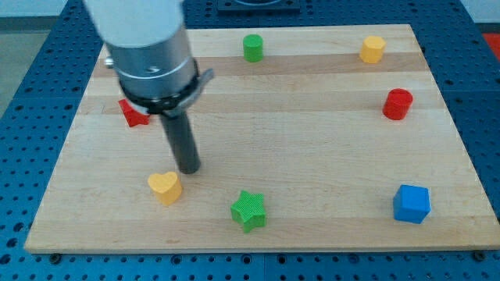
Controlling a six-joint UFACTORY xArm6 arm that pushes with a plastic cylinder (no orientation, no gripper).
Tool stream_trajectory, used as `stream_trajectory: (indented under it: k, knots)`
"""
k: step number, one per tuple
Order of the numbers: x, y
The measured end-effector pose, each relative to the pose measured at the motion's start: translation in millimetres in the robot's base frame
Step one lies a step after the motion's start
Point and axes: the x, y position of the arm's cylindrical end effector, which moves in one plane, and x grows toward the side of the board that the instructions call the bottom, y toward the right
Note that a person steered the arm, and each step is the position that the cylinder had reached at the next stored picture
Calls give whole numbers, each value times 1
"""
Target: Move the yellow heart to the bottom left side of the board
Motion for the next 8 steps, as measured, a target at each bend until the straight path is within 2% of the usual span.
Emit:
stream_trajectory:
  k: [2,8]
  knots:
    - [22,-1]
    - [66,-91]
